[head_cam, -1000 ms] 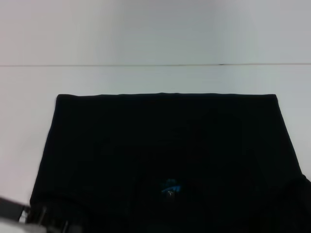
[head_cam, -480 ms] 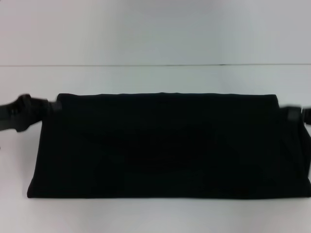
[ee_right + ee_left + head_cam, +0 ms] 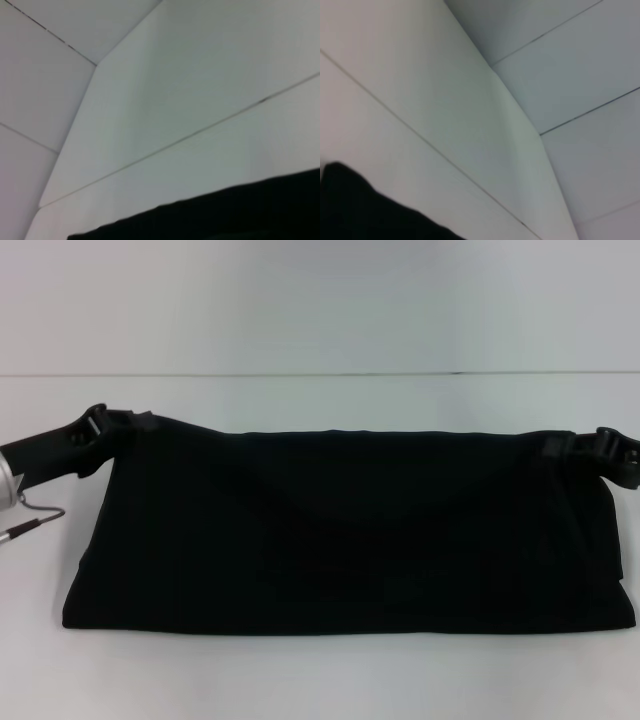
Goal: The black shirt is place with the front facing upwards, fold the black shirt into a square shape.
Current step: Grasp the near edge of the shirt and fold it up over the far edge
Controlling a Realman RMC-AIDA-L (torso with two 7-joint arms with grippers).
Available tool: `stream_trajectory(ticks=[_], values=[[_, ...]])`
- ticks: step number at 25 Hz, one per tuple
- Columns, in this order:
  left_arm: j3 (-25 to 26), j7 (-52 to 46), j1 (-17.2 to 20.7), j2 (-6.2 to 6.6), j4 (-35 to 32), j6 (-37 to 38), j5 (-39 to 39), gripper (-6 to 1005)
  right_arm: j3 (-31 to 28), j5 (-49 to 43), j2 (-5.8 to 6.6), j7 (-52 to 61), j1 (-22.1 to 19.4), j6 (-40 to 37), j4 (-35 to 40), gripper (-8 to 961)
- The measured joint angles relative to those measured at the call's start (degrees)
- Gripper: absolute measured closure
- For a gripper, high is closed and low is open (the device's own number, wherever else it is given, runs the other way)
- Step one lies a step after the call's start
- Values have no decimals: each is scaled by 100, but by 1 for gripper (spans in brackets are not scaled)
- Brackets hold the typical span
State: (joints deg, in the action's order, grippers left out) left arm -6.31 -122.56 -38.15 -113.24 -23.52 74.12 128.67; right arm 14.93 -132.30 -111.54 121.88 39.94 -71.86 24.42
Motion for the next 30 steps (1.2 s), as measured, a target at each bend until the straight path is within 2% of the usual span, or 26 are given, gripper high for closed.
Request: stream_trajectory(ticks=[4, 9, 11, 12, 13, 17, 20, 24, 30], values=[[29, 72, -165, -20, 3, -280, -43, 966, 15, 174, -31, -55, 42, 200, 51, 857], [1, 159, -280, -28, 6, -637, -315, 966, 14, 566, 1, -186, 61, 268, 71, 857], [1, 279, -334, -73, 6, -830, -398, 966, 13, 624, -11, -288, 108, 389, 62, 857], [-1, 352, -358, -117, 6, -960, -410, 966, 41, 629, -64, -390, 176, 610, 24, 857], [-2, 422, -382, -160, 6, -1096, -416, 966, 41, 629, -64, -390, 176, 610, 24, 857], [-7, 653, -436, -351, 6, -1632, -454, 966, 142, 631, -296, -541, 288, 1309, 3, 857], [-7, 813, -469, -441, 6, -1944, -543, 966, 175, 633, -432, -648, 366, 1777, 3, 857], [-6, 880, -542, -485, 46, -2182, -630, 965, 202, 636, -535, -698, 468, 2177, -9, 857], [0, 1153, -706, -511, 229, -2507, -755, 965, 204, 637, -619, -831, 614, 2450, -18, 858]])
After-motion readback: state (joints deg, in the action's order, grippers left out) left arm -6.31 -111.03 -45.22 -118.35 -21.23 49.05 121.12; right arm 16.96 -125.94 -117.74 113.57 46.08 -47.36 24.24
